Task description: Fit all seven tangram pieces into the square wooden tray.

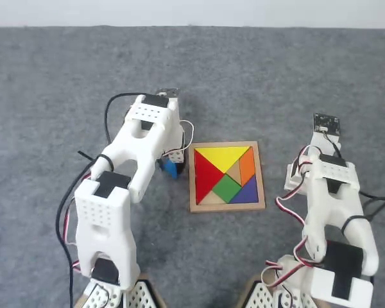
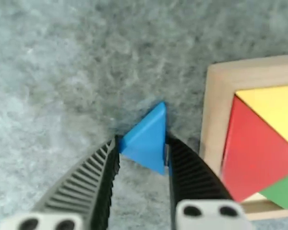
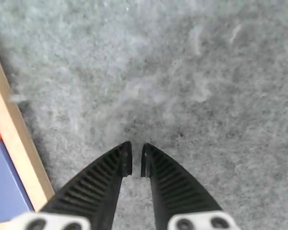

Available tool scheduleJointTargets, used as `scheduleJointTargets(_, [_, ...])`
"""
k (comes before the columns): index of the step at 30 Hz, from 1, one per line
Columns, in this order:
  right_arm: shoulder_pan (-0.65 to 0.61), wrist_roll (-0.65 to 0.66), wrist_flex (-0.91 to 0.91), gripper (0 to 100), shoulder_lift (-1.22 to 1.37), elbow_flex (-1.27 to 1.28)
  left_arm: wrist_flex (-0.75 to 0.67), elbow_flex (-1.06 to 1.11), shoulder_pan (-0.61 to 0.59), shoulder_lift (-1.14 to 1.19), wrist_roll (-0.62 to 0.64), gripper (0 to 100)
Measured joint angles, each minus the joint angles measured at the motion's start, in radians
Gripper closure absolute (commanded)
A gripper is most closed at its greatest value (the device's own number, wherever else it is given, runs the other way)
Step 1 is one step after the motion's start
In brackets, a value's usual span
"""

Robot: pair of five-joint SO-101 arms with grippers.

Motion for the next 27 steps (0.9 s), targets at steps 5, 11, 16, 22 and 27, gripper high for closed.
scheduleJointTargets(5, [0.000, 0.000, 0.000, 95.6, 0.000, 0.000, 0.000, -0.002, 0.000, 0.000, -0.015, 95])
scheduleJointTargets(11, [0.000, 0.000, 0.000, 95.6, 0.000, 0.000, 0.009, 0.009, -0.008, -0.061, -0.081, 95])
scheduleJointTargets(16, [0.000, 0.000, 0.000, 95.6, 0.000, 0.000, 0.006, 0.107, -0.006, -0.229, -0.172, 95])
scheduleJointTargets(22, [0.000, 0.000, 0.000, 95.7, 0.000, 0.000, 0.009, 0.209, -0.008, -0.411, -0.325, 86])
scheduleJointTargets(27, [0.000, 0.000, 0.000, 95.7, 0.000, 0.000, -0.021, 0.210, -0.011, -0.422, -0.387, 80])
